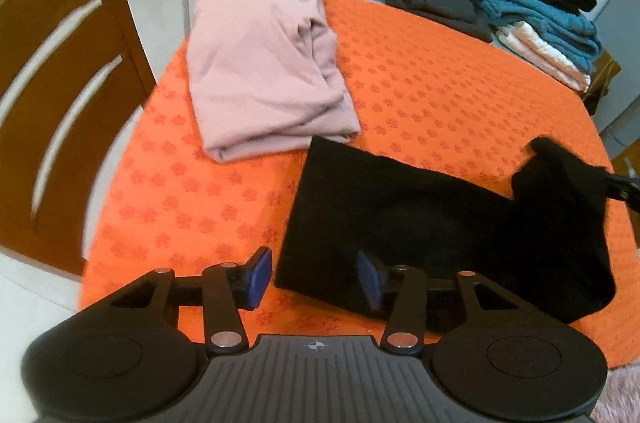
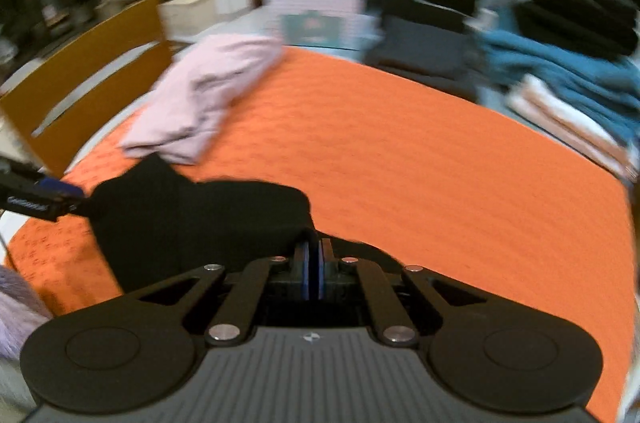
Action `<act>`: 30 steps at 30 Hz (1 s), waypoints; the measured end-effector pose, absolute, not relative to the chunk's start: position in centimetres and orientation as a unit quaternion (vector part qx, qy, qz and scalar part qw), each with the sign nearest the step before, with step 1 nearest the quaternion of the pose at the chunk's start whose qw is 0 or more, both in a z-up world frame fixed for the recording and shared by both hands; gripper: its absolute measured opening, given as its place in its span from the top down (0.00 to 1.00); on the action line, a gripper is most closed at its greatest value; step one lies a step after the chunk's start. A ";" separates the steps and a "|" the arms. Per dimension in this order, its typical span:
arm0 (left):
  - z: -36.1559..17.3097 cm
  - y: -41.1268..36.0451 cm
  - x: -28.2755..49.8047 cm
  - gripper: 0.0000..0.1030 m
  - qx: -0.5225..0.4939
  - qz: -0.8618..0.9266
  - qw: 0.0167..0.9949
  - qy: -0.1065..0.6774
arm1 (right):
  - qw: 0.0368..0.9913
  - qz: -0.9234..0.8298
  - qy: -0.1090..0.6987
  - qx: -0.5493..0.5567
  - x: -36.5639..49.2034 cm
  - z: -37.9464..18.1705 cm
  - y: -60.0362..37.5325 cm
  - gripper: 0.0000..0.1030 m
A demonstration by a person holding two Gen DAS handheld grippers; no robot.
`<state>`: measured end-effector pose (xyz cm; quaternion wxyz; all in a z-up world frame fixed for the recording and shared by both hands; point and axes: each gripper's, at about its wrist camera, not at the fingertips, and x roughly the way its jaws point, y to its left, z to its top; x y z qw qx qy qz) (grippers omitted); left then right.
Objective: Fold clothes
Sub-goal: 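Lift the black garment with both tools and stretch it out lengthwise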
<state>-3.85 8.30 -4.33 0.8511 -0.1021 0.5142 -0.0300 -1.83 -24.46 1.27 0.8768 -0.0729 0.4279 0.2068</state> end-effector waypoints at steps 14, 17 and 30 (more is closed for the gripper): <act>-3.8 9.6 -3.8 0.88 -0.113 0.016 0.874 0.473 | 0.901 0.027 0.430 0.055 -4.6 0.8 -37.2 0.95; -2.8 11.3 -4.3 0.88 -0.101 0.067 0.881 0.458 | 0.903 -0.003 0.426 0.062 -5.1 0.5 -38.5 0.95; -3.3 15.8 -6.3 0.83 -0.136 0.176 0.857 0.465 | 0.895 -0.176 0.409 0.011 -8.3 -0.3 -44.6 0.96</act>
